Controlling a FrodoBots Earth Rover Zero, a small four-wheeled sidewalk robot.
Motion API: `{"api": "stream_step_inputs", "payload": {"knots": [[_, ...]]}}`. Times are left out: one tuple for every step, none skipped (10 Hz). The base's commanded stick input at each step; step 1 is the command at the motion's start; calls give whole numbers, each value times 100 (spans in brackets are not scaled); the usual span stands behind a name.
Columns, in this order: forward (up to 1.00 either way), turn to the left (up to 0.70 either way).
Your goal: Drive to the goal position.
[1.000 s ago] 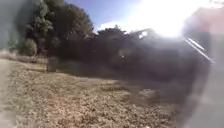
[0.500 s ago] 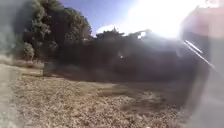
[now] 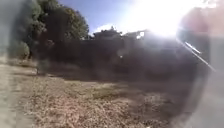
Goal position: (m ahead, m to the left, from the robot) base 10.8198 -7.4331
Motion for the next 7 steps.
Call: {"api": "stream_step_inputs", "payload": {"knots": [[70, 0], [70, 0], [70, 0], [70, 0], [70, 0], [70, 0], [70, 0]]}}
